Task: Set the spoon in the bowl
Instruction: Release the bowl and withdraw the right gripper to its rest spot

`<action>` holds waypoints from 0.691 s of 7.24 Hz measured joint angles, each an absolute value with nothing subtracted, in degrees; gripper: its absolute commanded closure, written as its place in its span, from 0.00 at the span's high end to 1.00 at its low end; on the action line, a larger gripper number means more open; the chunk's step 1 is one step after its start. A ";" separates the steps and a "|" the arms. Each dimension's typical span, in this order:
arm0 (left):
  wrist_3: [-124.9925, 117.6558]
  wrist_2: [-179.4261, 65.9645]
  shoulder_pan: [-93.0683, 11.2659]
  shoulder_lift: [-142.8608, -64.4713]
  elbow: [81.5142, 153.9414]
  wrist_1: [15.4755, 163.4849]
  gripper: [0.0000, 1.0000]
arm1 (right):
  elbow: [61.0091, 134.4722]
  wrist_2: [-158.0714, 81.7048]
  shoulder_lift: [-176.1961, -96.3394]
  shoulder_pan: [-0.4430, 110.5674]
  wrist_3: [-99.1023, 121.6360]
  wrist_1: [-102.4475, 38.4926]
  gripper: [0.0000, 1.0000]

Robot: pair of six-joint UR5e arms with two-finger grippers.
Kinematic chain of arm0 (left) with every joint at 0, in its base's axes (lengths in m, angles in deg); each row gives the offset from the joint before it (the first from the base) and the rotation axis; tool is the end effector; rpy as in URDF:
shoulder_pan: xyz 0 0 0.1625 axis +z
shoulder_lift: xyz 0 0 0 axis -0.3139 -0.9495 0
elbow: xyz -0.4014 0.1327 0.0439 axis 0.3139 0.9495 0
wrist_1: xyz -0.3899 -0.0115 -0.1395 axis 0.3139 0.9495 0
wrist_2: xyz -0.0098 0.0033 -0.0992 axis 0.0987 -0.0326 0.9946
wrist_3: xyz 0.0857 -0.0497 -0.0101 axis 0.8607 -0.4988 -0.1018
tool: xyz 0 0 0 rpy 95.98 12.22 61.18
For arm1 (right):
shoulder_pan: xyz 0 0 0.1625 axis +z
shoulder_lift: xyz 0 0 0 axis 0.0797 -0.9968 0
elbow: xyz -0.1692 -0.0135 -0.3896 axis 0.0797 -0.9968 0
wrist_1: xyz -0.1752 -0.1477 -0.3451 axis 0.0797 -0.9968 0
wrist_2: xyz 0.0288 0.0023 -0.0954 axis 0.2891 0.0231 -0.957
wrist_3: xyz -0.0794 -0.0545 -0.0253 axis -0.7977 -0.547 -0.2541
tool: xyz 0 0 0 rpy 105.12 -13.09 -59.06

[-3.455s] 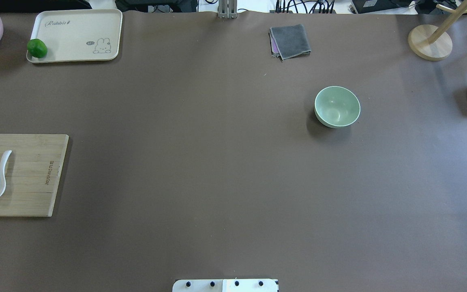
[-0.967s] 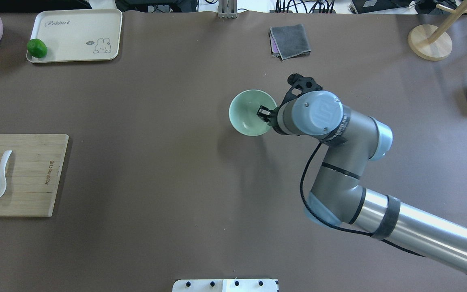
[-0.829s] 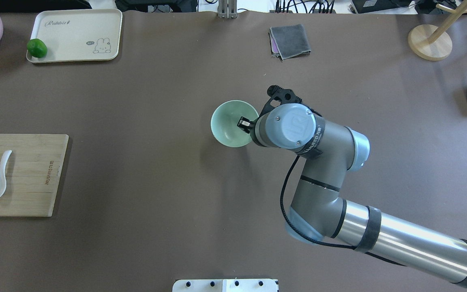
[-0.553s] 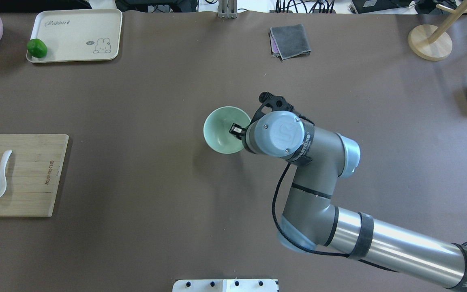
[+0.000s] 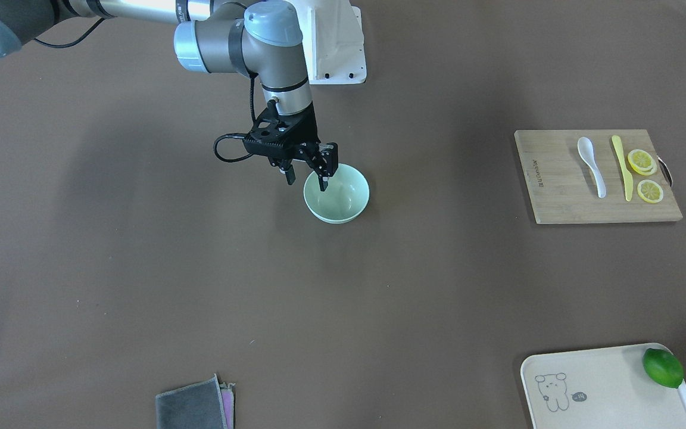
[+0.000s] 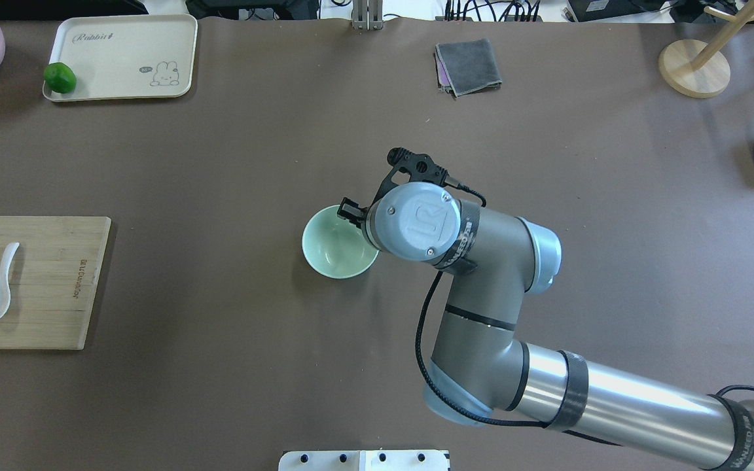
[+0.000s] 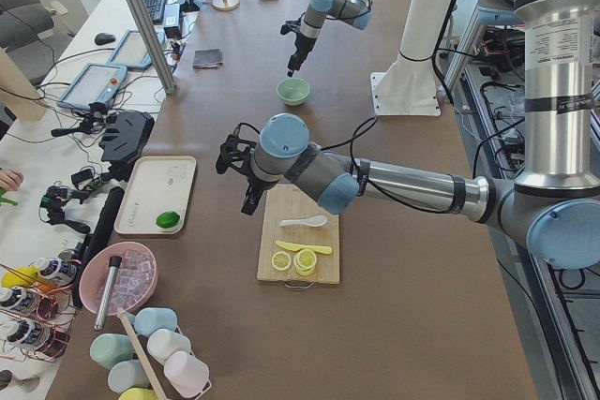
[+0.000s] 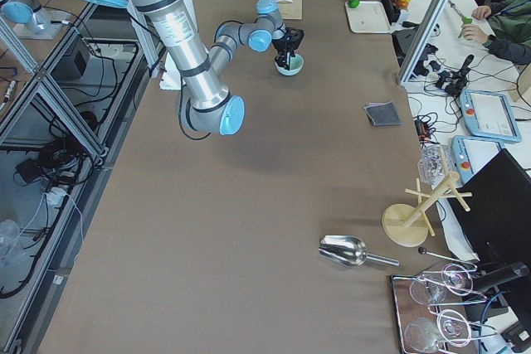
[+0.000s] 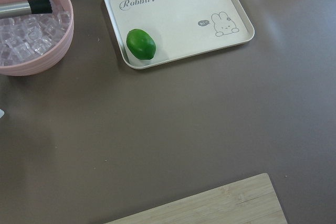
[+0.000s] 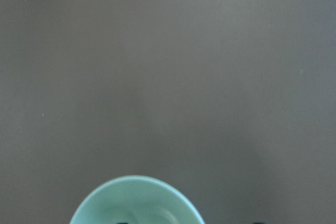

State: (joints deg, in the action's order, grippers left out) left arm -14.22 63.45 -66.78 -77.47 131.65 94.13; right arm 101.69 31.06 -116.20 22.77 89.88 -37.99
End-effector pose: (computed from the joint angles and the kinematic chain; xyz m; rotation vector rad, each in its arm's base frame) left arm -0.0158 -0.4586 0.5130 0.3872 0.9977 -0.0121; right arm -0.5451 -0.4275 0.1764 0.1487 -0.9488 0.5042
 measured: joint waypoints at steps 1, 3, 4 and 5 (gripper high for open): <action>-24.40 62.74 -62.79 -76.04 131.77 97.53 0.98 | 105.61 36.08 -118.55 27.82 83.40 -40.82 1.00; -40.45 53.17 -51.60 -72.08 131.68 105.09 0.98 | 112.01 47.85 -127.22 39.49 67.00 -42.26 1.00; -44.67 47.83 -46.81 -70.75 131.54 107.05 0.97 | 114.12 54.41 -132.37 46.31 57.11 -42.29 1.00; -47.04 44.10 -43.56 -70.07 131.34 107.76 0.96 | 115.14 60.26 -136.55 52.53 47.74 -42.37 1.00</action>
